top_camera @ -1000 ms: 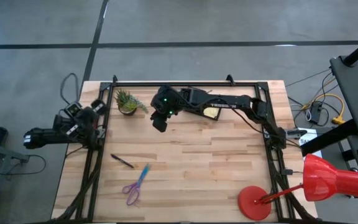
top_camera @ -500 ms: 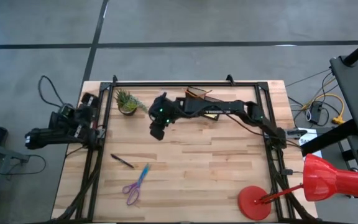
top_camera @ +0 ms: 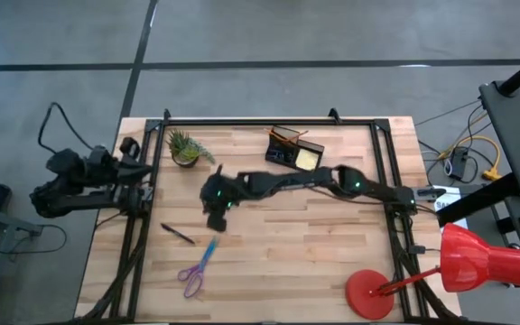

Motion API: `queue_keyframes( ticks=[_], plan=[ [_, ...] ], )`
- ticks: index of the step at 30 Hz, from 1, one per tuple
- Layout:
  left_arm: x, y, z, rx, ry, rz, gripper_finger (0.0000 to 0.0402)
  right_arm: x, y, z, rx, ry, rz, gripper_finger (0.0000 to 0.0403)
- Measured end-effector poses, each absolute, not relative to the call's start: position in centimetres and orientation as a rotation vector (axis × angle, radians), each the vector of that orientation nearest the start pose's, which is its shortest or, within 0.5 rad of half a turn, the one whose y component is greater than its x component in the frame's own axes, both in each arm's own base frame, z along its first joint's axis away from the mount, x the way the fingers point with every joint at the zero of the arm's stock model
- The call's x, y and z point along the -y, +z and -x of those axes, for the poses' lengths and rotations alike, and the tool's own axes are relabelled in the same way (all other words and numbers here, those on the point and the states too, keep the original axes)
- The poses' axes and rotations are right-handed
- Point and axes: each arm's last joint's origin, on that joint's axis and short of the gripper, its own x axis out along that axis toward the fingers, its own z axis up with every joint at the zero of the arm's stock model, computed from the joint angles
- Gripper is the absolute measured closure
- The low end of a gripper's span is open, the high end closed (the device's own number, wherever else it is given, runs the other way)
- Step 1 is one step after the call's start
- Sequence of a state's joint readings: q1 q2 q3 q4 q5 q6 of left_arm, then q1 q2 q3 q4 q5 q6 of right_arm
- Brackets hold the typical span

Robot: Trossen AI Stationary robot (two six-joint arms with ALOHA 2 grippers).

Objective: Pick and place office supplies into organizer
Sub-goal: Put the black pen into the black desk organizer

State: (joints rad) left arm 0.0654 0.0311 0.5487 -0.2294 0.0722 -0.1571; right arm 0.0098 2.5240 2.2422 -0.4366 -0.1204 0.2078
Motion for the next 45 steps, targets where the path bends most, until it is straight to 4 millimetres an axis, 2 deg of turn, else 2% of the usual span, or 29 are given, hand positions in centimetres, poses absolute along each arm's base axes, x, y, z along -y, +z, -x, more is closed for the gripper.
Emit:
queue_keyframes(
  ticks=[4,6,17,20,23,26,29,32,36,40,42,45],
  plan=[
    [0.2,32.1,-2.6,0.302,-0.079,0.120,0.0402,-2.4,16.6,-57.3,-0.716,0.004,-0.187,0.0351],
    [0.2,32.0,-2.8,0.270,-0.080,0.123,0.0402,-2.9,15.9,-57.6,-0.703,-0.030,-0.167,0.0351],
    [0.2,31.3,-2.9,0.214,-0.080,0.129,0.0402,-6.3,15.7,-57.4,-0.689,0.039,-0.088,0.0351],
    [0.2,30.5,-3.1,0.130,-0.074,0.138,0.0402,-7.1,15.2,-57.2,-0.705,0.061,-0.079,0.0351],
    [0.2,29.4,-3.2,0.015,-0.069,0.206,0.0402,-6.7,14.3,-56.9,-0.754,0.002,-0.184,0.0351],
    [0.2,28.1,-3.8,-0.098,-0.088,0.343,0.0402,-5.7,14.3,-56.8,-0.760,-0.150,-0.413,0.0351],
    [0.3,27.1,-4.3,-0.214,-0.094,0.426,0.0402,-5.1,15.7,-56.7,-0.690,-0.298,-0.499,0.0351],
    [0.3,25.9,-4.9,-0.364,-0.065,0.437,0.0402,-4.8,18.8,-56.2,-0.594,-0.405,-0.462,0.0351],
    [0.3,24.9,-5.2,-0.512,-0.082,0.410,0.0402,-4.3,23.5,-54.5,-0.575,-0.471,-0.320,0.0351],
    [0.7,24.4,-5.8,-0.598,-0.218,0.423,0.0402,-3.0,26.2,-52.9,-0.585,-0.600,-0.148,0.0351],
    [0.7,24.1,-6.2,-0.638,-0.218,0.494,0.0402,-2.1,27.8,-52.3,-0.573,-0.621,-0.116,0.0351],
    [0.7,23.6,-7.3,-0.698,-0.196,0.592,0.0402,-0.8,30.1,-51.5,-0.565,-0.561,-0.123,0.0351]
  ],
)
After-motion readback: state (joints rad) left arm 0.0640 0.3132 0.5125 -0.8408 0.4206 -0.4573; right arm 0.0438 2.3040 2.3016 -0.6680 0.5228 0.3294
